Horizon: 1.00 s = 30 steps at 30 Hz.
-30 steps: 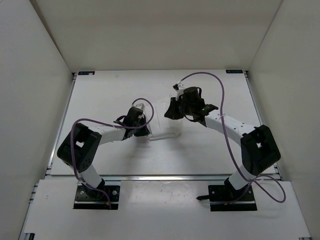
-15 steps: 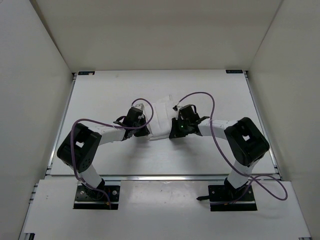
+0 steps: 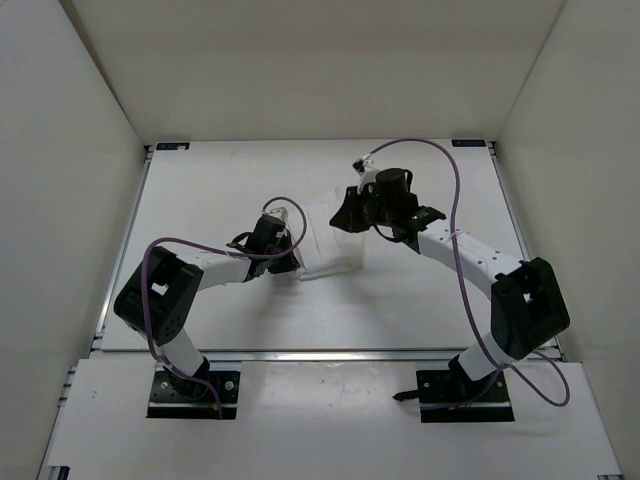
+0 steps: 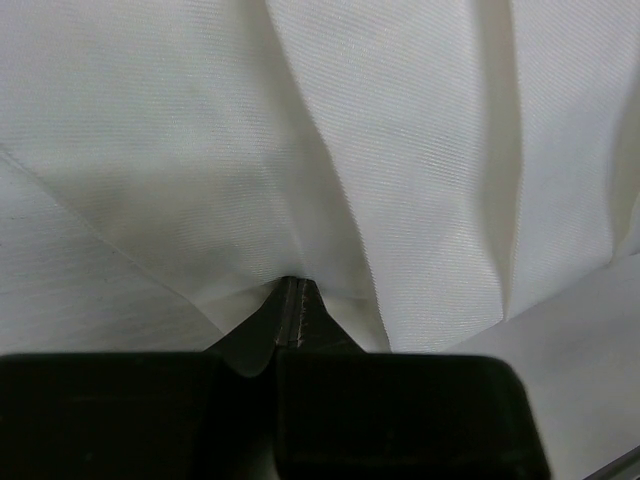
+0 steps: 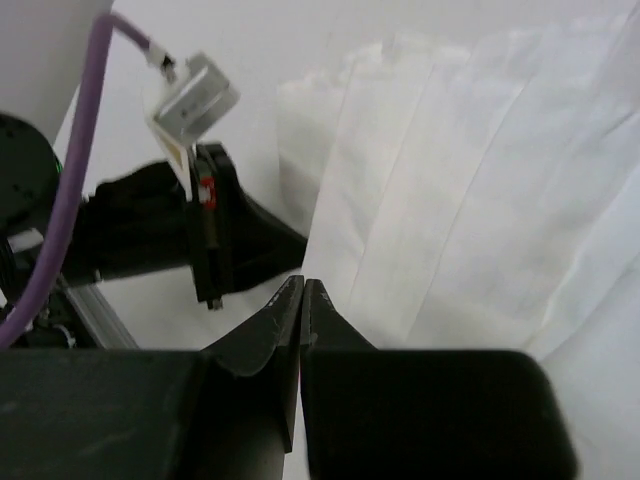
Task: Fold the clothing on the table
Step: Fold the skirt
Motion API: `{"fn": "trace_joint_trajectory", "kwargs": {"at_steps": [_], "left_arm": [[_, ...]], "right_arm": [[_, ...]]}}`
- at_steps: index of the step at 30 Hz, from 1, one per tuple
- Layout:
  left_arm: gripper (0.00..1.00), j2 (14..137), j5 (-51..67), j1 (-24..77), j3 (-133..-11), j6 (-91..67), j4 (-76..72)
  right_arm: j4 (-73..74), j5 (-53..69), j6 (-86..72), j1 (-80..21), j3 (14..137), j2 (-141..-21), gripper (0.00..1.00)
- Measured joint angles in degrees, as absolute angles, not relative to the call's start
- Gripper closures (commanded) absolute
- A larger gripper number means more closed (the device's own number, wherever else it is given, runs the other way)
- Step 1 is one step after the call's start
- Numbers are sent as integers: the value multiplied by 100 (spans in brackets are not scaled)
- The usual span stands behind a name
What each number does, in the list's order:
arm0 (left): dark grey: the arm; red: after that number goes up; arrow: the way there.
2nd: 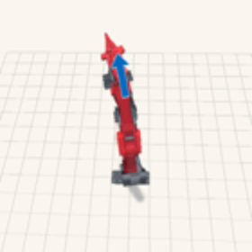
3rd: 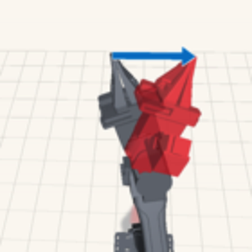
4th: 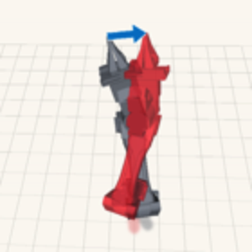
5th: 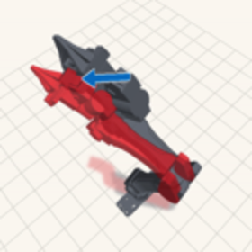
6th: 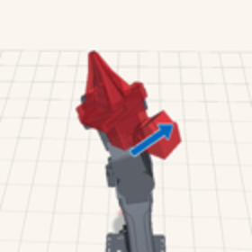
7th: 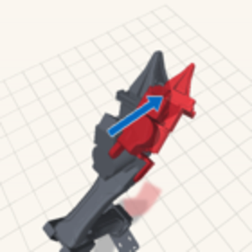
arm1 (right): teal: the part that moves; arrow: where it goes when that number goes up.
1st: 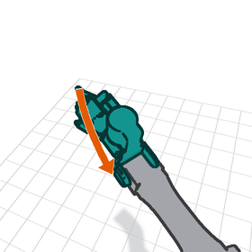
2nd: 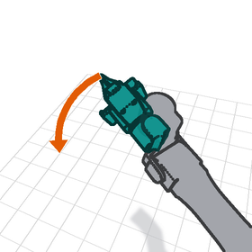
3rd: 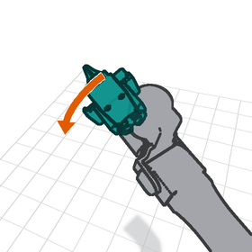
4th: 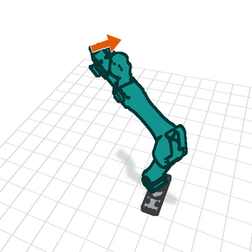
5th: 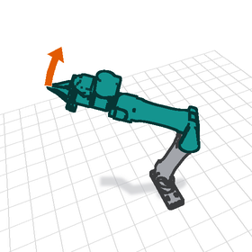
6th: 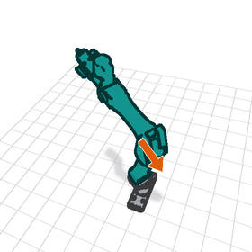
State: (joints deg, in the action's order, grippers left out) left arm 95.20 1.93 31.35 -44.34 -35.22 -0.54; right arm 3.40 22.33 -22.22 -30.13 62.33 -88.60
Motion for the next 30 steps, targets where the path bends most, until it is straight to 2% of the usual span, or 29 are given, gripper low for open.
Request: {"fn": "trace_joint_trajectory", "kwargs": {"at_steps": [5,13,20,26,30], "left_arm": [[100,9520,189,3133,-4434,-3555,-54],[100,9487,233,3059,-4300,-3667,-242],[100,9474,250,3046,-4235,-3752,-351],[100,9474,255,3039,-4235,-3750,-351],[100,9476,248,3059,-4263,-3734,-311]], "right_arm": [[178,2233,-2163,-2722,6265,-9181,100],[176,2272,-2176,-2851,5393,-9835,99],[134,2390,-2202,-2853,5273,-10103,100],[515,2381,-2110,-2781,5841,-9937,100],[628,2403,-2069,-2526,6908,-9703,100]]}}
